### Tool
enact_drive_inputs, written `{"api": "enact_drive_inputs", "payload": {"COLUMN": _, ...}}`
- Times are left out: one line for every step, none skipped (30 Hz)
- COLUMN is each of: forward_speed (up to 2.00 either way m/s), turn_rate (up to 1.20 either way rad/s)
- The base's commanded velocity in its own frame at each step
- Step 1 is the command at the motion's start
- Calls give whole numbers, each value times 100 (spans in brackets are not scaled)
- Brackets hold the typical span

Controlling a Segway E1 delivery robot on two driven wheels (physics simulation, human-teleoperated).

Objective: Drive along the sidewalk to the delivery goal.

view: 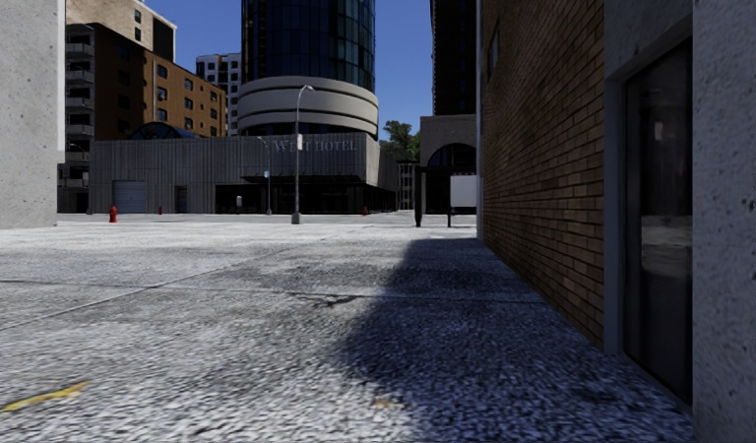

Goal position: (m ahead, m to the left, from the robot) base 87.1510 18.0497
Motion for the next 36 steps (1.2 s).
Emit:
{"api": "enact_drive_inputs", "payload": {"forward_speed": 200, "turn_rate": 0}}
{"api": "enact_drive_inputs", "payload": {"forward_speed": 200, "turn_rate": 0}}
{"api": "enact_drive_inputs", "payload": {"forward_speed": 200, "turn_rate": 0}}
{"api": "enact_drive_inputs", "payload": {"forward_speed": 200, "turn_rate": 0}}
{"api": "enact_drive_inputs", "payload": {"forward_speed": 200, "turn_rate": 0}}
{"api": "enact_drive_inputs", "payload": {"forward_speed": 200, "turn_rate": 0}}
{"api": "enact_drive_inputs", "payload": {"forward_speed": 200, "turn_rate": 0}}
{"api": "enact_drive_inputs", "payload": {"forward_speed": 200, "turn_rate": -3}}
{"api": "enact_drive_inputs", "payload": {"forward_speed": 200, "turn_rate": -9}}
{"api": "enact_drive_inputs", "payload": {"forward_speed": 200, "turn_rate": -11}}
{"api": "enact_drive_inputs", "payload": {"forward_speed": 200, "turn_rate": -11}}
{"api": "enact_drive_inputs", "payload": {"forward_speed": 200, "turn_rate": -13}}
{"api": "enact_drive_inputs", "payload": {"forward_speed": 200, "turn_rate": -17}}
{"api": "enact_drive_inputs", "payload": {"forward_speed": 200, "turn_rate": -23}}
{"api": "enact_drive_inputs", "payload": {"forward_speed": 200, "turn_rate": -28}}
{"api": "enact_drive_inputs", "payload": {"forward_speed": 200, "turn_rate": -28}}
{"api": "enact_drive_inputs", "payload": {"forward_speed": 200, "turn_rate": -30}}
{"api": "enact_drive_inputs", "payload": {"forward_speed": 200, "turn_rate": -34}}
{"api": "enact_drive_inputs", "payload": {"forward_speed": 200, "turn_rate": -37}}
{"api": "enact_drive_inputs", "payload": {"forward_speed": 200, "turn_rate": -37}}
{"api": "enact_drive_inputs", "payload": {"forward_speed": 200, "turn_rate": -38}}
{"api": "enact_drive_inputs", "payload": {"forward_speed": 200, "turn_rate": -38}}
{"api": "enact_drive_inputs", "payload": {"forward_speed": 200, "turn_rate": -38}}
{"api": "enact_drive_inputs", "payload": {"forward_speed": 200, "turn_rate": -38}}
{"api": "enact_drive_inputs", "payload": {"forward_speed": 200, "turn_rate": -38}}
{"api": "enact_drive_inputs", "payload": {"forward_speed": 200, "turn_rate": -39}}
{"api": "enact_drive_inputs", "payload": {"forward_speed": 200, "turn_rate": -39}}
{"api": "enact_drive_inputs", "payload": {"forward_speed": 200, "turn_rate": -20}}
{"api": "enact_drive_inputs", "payload": {"forward_speed": 200, "turn_rate": 0}}
{"api": "enact_drive_inputs", "payload": {"forward_speed": 200, "turn_rate": 0}}
{"api": "enact_drive_inputs", "payload": {"forward_speed": 200, "turn_rate": 0}}
{"api": "enact_drive_inputs", "payload": {"forward_speed": 200, "turn_rate": 0}}
{"api": "enact_drive_inputs", "payload": {"forward_speed": 200, "turn_rate": 0}}
{"api": "enact_drive_inputs", "payload": {"forward_speed": 200, "turn_rate": 0}}
{"api": "enact_drive_inputs", "payload": {"forward_speed": 200, "turn_rate": 0}}
{"api": "enact_drive_inputs", "payload": {"forward_speed": 200, "turn_rate": 0}}
